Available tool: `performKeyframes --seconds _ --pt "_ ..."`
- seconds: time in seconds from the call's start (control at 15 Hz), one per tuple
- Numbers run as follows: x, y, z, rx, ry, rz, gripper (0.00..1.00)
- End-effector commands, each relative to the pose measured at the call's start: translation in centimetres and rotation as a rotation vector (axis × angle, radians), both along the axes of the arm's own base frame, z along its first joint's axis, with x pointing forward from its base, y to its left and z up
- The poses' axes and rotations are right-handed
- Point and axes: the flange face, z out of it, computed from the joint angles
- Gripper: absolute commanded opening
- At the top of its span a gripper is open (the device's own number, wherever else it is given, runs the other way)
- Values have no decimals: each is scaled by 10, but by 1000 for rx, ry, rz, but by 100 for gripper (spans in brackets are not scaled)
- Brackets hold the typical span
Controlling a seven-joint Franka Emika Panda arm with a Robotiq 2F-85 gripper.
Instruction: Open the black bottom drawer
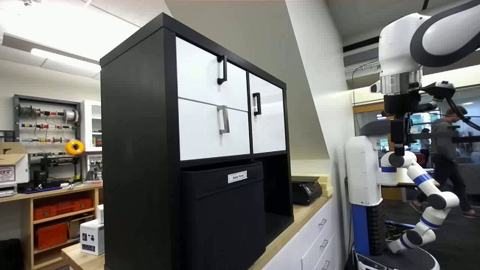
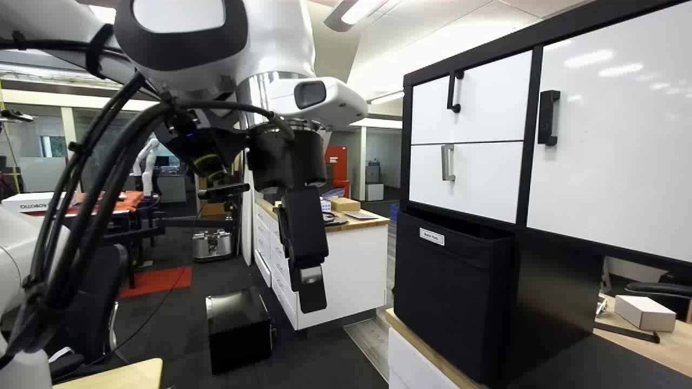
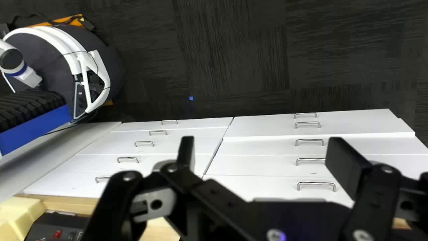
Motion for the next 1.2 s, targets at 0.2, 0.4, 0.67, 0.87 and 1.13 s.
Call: performKeyframes --seconds 0.2,0.4,0.67,0.87,1.13 --pt "0 0 1 0 1 0 100" --pt "0 0 1 0 1 0 100" --pt "3 1 2 -3 0 6 100" --pt "13 5 4 -3 -6 32 100" --pt "30 14 10 -9 -20 78 100"
